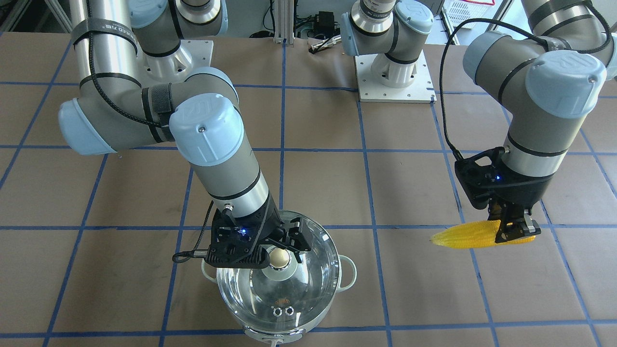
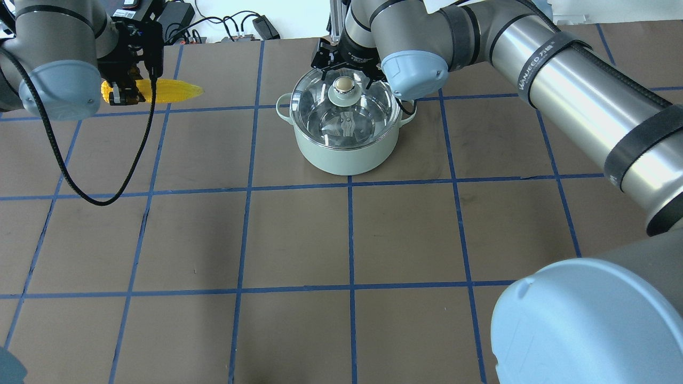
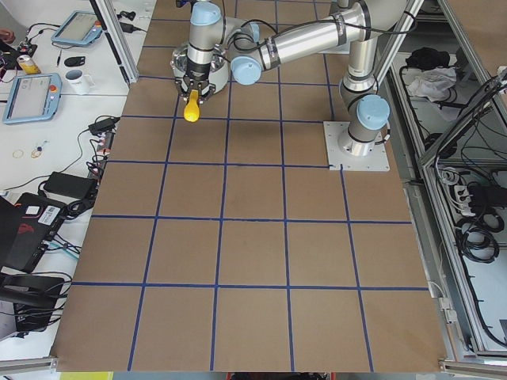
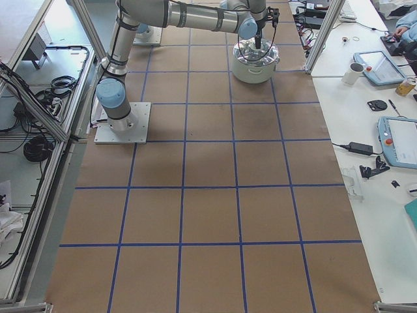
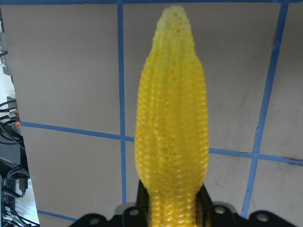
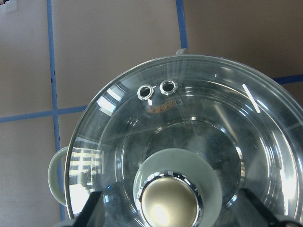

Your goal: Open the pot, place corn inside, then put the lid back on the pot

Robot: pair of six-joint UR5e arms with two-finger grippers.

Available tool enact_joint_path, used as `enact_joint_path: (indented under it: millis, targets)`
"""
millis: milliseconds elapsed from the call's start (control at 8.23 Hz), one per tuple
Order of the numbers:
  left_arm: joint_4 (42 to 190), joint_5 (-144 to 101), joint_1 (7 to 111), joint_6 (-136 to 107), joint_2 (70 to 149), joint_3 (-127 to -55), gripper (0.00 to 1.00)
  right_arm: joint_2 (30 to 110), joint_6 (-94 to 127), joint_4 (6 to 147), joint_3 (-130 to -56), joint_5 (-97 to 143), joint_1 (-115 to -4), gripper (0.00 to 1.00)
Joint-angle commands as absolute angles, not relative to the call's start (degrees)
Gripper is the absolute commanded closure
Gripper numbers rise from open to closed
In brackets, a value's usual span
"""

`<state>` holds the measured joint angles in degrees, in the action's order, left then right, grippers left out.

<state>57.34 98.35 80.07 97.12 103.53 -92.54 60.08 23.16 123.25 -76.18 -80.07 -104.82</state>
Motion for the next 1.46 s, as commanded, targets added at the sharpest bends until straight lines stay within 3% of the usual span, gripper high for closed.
enact_joint_path:
  millis: [0, 122, 486, 851, 1337]
  targets:
    - [57.92, 98.35, 80.24, 97.12, 103.62, -92.55, 1.0, 59.42, 22.33, 122.61, -76.29, -80.07, -104.94, 0.18]
    - [57.83, 98.35, 80.24, 97.12, 103.62, -92.46, 1.0, 59.41, 22.24, 122.52, -76.29, -80.07, -104.94, 0.39]
    - [57.66, 98.35, 80.24, 97.12, 103.8, -92.55, 1.0, 59.5, 21.19, 122.52, -76.29, -79.98, -104.94, 0.63]
    - [57.22, 98.26, 80.24, 97.12, 104.94, -92.55, 1.0, 60.11, 20.57, 122.08, -75.76, -79.63, -104.94, 0.69]
    - [57.04, 98.17, 80.33, 97.03, 104.77, -92.55, 1.0, 69.15, 11.2, 109.98, -76.2, -80.15, -98.73, 0.7]
